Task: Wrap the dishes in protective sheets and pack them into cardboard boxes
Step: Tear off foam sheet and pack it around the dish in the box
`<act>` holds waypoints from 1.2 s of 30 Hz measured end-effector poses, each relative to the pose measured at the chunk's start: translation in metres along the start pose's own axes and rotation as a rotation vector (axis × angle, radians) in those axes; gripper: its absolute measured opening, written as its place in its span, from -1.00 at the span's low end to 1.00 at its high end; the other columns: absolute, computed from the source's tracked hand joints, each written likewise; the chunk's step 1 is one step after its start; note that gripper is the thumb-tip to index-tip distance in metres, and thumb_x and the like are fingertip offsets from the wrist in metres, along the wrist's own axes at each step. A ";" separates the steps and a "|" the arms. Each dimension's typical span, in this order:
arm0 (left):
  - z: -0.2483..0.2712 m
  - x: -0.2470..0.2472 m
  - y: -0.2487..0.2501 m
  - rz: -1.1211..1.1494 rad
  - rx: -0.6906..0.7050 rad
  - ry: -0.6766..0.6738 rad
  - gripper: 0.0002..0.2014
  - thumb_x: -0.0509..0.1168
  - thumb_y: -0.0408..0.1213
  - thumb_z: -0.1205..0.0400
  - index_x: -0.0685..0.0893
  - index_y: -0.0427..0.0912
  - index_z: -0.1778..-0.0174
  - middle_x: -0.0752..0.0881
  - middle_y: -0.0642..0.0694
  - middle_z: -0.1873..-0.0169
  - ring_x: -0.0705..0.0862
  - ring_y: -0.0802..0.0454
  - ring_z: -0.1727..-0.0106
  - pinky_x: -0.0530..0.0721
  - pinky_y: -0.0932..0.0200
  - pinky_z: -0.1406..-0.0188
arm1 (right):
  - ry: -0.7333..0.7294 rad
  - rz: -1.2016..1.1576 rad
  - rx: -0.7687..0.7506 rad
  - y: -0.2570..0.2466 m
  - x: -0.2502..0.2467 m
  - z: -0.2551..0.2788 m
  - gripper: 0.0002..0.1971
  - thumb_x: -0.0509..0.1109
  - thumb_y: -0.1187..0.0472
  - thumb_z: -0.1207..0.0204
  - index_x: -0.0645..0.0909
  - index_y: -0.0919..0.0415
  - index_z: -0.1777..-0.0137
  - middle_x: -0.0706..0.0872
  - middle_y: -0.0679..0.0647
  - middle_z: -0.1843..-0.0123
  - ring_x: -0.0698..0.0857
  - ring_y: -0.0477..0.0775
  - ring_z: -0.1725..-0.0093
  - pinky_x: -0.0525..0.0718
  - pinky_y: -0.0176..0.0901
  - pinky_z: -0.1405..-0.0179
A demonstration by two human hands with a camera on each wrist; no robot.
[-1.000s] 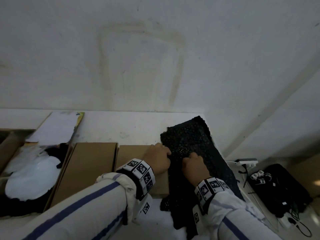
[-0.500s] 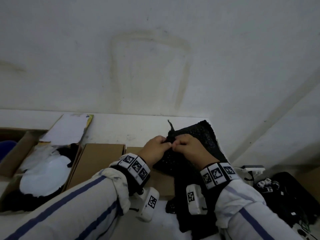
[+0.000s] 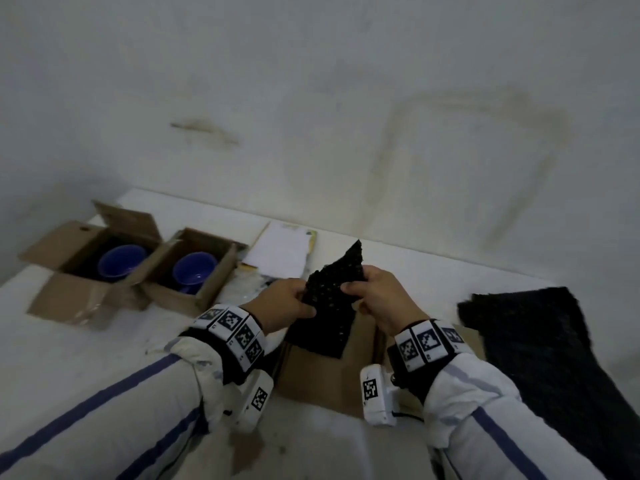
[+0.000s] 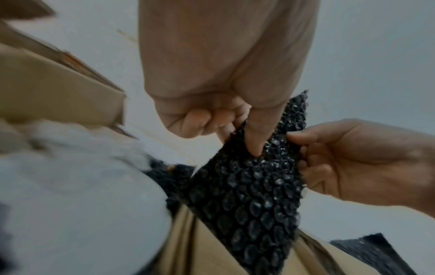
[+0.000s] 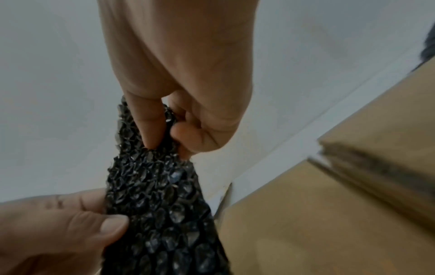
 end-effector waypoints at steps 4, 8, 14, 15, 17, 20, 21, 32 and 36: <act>0.016 -0.072 -0.042 -0.136 -0.022 0.212 -0.92 0.36 -0.45 -0.54 0.61 -0.21 0.21 0.67 -0.13 0.27 0.66 -0.07 0.17 0.61 0.27 0.27 | -0.086 -0.015 -0.022 -0.007 0.073 -0.017 -0.76 0.34 0.58 -0.43 0.65 0.22 0.20 0.72 0.13 0.17 0.71 0.09 0.14 0.74 -0.11 0.22; 0.025 -0.098 -0.070 -0.197 -0.009 0.194 -0.76 0.18 -0.54 -0.59 0.69 -0.19 0.00 0.64 -0.02 0.08 0.58 0.06 -0.05 0.50 0.31 0.01 | -0.116 0.310 -0.180 -0.017 0.118 -0.028 -0.91 0.46 0.50 -0.31 0.68 0.40 0.20 0.73 0.29 0.18 0.70 0.27 0.04 0.67 0.02 -0.03; 0.023 -0.086 -0.095 -0.046 -0.035 0.005 -0.64 0.08 -0.63 -0.58 0.68 -0.32 -0.16 0.65 -0.17 -0.19 0.58 -0.06 -0.30 0.50 0.14 -0.36 | -0.449 0.980 -0.299 0.015 0.183 -0.015 -0.80 0.36 0.33 -0.48 0.76 0.34 -0.02 0.75 0.19 0.03 0.62 0.12 0.09 0.37 -0.34 0.33; 0.022 -0.078 -0.096 -0.104 -0.047 -0.080 -0.67 0.13 -0.58 -0.57 0.67 -0.33 -0.17 0.63 -0.19 -0.22 0.57 -0.10 -0.31 0.52 0.11 -0.34 | -0.481 1.029 -0.275 0.026 0.189 -0.014 -0.79 0.34 0.31 -0.50 0.76 0.35 -0.03 0.75 0.25 -0.02 0.65 0.18 0.05 0.40 -0.31 0.27; 0.028 -0.061 -0.101 -0.343 -0.067 -0.283 -0.61 0.29 -0.39 -0.58 0.57 -0.33 -0.35 0.48 -0.22 -0.41 0.44 -0.19 -0.46 0.44 0.07 -0.39 | -0.537 1.064 -0.212 0.047 0.198 -0.012 -0.77 0.33 0.30 -0.51 0.76 0.36 -0.05 0.74 0.28 -0.06 0.67 0.23 -0.05 0.50 -0.23 0.12; 0.034 -0.051 -0.117 -0.636 -0.124 -0.397 -0.28 0.45 -0.16 -0.52 0.31 -0.19 -0.58 0.11 -0.13 -0.61 0.18 -0.13 -0.61 0.25 0.07 -0.55 | -0.611 1.082 -0.159 0.061 0.207 -0.008 -0.75 0.31 0.34 -0.52 0.75 0.35 -0.11 0.74 0.26 -0.10 0.67 0.25 -0.06 0.59 -0.16 0.01; 0.032 -0.050 -0.119 -0.684 -0.105 -0.386 -0.28 0.46 -0.17 -0.50 0.33 -0.19 -0.56 0.11 -0.14 -0.60 0.19 -0.15 -0.60 0.26 0.05 -0.57 | -0.654 1.090 -0.142 0.062 0.210 -0.007 -0.76 0.30 0.35 -0.51 0.75 0.38 -0.07 0.73 0.27 -0.06 0.65 0.26 -0.01 0.60 -0.09 -0.02; 0.012 -0.051 -0.118 -0.469 -0.024 -0.299 -0.74 0.20 -0.47 -0.59 0.64 -0.39 -0.17 0.62 -0.33 -0.19 0.61 -0.26 -0.21 0.61 0.00 -0.17 | -0.579 1.395 -0.111 0.051 0.201 -0.021 -0.56 0.23 0.11 -0.63 0.46 0.23 -0.48 0.31 0.26 -0.58 0.42 0.24 -0.47 0.49 -0.07 -0.35; 0.011 -0.056 -0.112 -0.532 -0.012 -0.284 -0.77 0.28 -0.39 -0.58 0.65 -0.41 -0.10 0.68 -0.36 -0.09 0.65 -0.17 0.00 0.59 0.21 0.22 | -0.570 1.541 -0.086 0.066 0.201 -0.018 -0.28 0.31 -0.06 -0.56 0.13 0.10 -0.65 -0.10 0.23 -0.70 0.21 0.30 -0.61 0.31 0.17 -0.53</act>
Point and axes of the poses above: each hand's wrist, its own z-axis away from the middle knuckle, its own x-axis out of the palm, y = z × x, the point moved 8 cm from there along -z, towards the middle knuckle
